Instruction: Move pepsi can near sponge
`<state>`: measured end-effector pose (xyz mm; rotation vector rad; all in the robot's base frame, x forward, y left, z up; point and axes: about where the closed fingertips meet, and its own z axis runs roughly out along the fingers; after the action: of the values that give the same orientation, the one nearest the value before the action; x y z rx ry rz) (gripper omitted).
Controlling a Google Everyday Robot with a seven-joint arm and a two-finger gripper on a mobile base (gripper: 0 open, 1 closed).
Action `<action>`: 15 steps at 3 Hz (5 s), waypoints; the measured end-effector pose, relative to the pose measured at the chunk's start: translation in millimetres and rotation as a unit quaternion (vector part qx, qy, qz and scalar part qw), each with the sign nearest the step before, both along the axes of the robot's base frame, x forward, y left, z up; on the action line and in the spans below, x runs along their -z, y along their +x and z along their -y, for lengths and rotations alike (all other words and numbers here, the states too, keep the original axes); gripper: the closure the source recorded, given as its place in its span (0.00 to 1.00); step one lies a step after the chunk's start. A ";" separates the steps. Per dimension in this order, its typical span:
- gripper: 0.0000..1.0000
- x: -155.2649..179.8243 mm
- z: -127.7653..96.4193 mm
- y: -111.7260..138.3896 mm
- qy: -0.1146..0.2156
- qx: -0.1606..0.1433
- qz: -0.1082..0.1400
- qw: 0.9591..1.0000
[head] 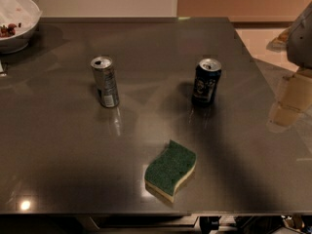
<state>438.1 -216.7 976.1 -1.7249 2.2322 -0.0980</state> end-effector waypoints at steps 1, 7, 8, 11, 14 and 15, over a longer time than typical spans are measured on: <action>0.00 -1.4 -0.1 1.5 0.002 0.000 0.001 1.000; 0.00 60.3 -52.0 135.0 0.184 -0.014 -0.013 0.983; 0.13 69.5 -58.0 142.8 0.194 -0.016 -0.021 0.981; 1.00 41.9 -125.1 75.9 0.280 -0.119 -0.054 0.951; 1.00 69.9 -169.7 30.5 0.239 -0.186 -0.091 0.949; 1.00 78.6 -174.8 30.2 0.224 -0.192 -0.093 0.951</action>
Offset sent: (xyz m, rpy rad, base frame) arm 0.0381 -0.0003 -0.0074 0.1032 0.0582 0.0110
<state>468.4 -41.9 897.5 -1.9111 1.7950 0.6336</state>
